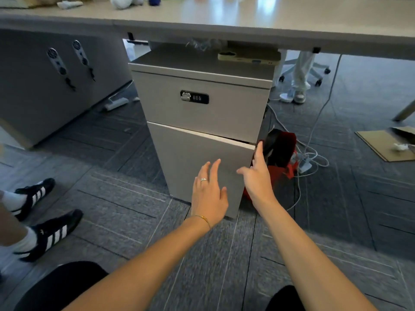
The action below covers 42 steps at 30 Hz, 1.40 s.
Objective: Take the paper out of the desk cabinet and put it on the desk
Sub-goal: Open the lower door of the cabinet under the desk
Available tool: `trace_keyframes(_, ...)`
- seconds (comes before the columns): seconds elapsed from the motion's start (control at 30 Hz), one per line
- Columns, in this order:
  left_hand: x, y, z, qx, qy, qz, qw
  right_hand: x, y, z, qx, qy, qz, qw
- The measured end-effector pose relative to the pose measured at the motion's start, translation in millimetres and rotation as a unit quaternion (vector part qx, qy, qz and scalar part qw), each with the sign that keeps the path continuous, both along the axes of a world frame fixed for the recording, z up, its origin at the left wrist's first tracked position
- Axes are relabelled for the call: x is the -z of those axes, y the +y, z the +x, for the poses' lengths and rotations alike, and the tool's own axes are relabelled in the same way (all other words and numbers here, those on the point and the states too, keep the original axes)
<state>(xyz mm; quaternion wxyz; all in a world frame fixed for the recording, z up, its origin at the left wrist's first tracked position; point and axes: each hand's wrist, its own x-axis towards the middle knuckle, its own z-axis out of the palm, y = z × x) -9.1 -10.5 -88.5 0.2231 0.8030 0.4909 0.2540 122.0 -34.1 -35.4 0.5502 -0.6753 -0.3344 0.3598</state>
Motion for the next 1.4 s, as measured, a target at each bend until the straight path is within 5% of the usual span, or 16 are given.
trace_keyframes(0.17, 3.5, -25.4, -3.7, -0.005, -0.023, -0.035, 0.999, 5.9, -25.3, 3.1, -0.011, -0.14, -0.019, 0.99)
trace_keyframes(0.4, 5.0, -57.8, -17.6, -0.016, -0.039, 0.01, 0.999, -27.4, -47.3, -13.1, -0.111, -0.354, -0.017, 0.928)
trace_keyframes(0.63, 2.7, -75.7, -51.6, -0.094, -0.082, 0.009, 0.992, -41.9, -50.2, -57.3, -0.217, -0.413, -0.012, 0.884)
trace_keyframes(0.83, -2.3, -85.6, -100.6, -0.15, -0.085, 0.003, 0.985, -34.4, -39.8, -111.0, -0.287, -0.511, 0.053, 0.809)
trace_keyframes(1.4, -27.3, -43.8, -248.6, -0.331, -0.06, -0.072, 0.939, 3.2, 18.7, -249.2, -0.445, -0.384, 0.179, 0.789)
